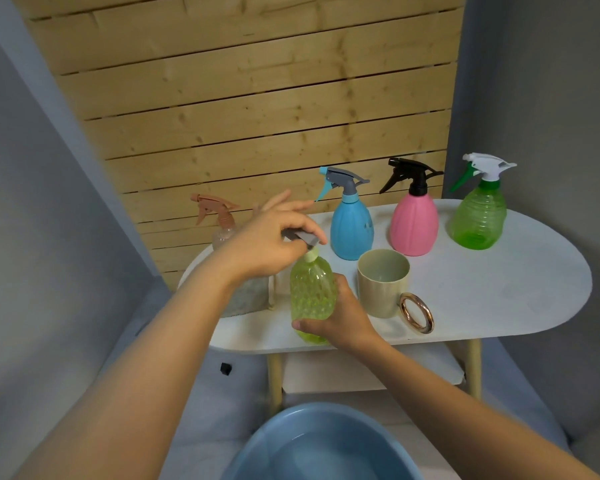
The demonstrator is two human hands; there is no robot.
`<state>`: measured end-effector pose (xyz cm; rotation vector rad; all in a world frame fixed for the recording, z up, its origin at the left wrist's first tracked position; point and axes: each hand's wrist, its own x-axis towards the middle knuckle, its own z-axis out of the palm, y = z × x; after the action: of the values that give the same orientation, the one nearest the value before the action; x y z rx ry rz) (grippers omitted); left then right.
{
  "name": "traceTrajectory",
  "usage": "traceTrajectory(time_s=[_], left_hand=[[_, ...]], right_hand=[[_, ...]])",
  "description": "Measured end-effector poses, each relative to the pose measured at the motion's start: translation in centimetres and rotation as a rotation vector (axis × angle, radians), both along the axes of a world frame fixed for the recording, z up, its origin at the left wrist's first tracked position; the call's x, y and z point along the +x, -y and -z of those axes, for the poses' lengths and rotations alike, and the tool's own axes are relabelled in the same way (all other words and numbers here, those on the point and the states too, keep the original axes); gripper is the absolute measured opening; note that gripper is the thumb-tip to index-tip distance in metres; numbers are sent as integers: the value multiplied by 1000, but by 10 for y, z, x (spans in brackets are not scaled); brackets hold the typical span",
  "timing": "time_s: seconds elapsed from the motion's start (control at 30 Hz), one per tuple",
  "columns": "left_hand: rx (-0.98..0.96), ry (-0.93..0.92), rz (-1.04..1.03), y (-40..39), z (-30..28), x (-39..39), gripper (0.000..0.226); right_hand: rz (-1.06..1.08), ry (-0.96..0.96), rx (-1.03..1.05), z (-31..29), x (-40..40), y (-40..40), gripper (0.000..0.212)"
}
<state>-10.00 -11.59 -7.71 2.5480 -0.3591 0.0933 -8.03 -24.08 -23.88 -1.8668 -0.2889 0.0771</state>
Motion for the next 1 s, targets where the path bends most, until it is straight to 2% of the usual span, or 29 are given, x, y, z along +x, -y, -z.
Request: traceTrajectory(time_s=[0.07,0.1,0.2,0.3,0.37,0.43,0.5,0.53,0.87,1.0], left_hand=[[-249,26,-39,3,10,-1,19],[-304,86,-66,5,14,-1,22],[-226,235,-110,12,25,-1,20],[-218,155,-92,19,25,0,62],[-180,101,-155,22,28,0,66],[-187,74,-224,21,32,2,53],[-212,50,-210,18,30,0,21],[-220,38,-183,17,28,0,13],[-142,-126,-124,-7,8,6,14],[-315,-76,-90,4,18,1,25]], right_hand=[[-7,-7,3,0,0,0,86],[-10,-12,5,0,0,0,86],[-21,-20,8,-1,-1,0,86],[-37,-14,15,-3,-1,1,83],[-40,-17,22,-4,-1,1,80],[-43,-21,21,-4,0,1,81],[-46,-27,19,-3,0,1,83],[-47,-31,17,-2,1,1,84],[-73,-62,-50,-12,-2,7,83],[-91,-70,-70,-15,-3,8,82]])
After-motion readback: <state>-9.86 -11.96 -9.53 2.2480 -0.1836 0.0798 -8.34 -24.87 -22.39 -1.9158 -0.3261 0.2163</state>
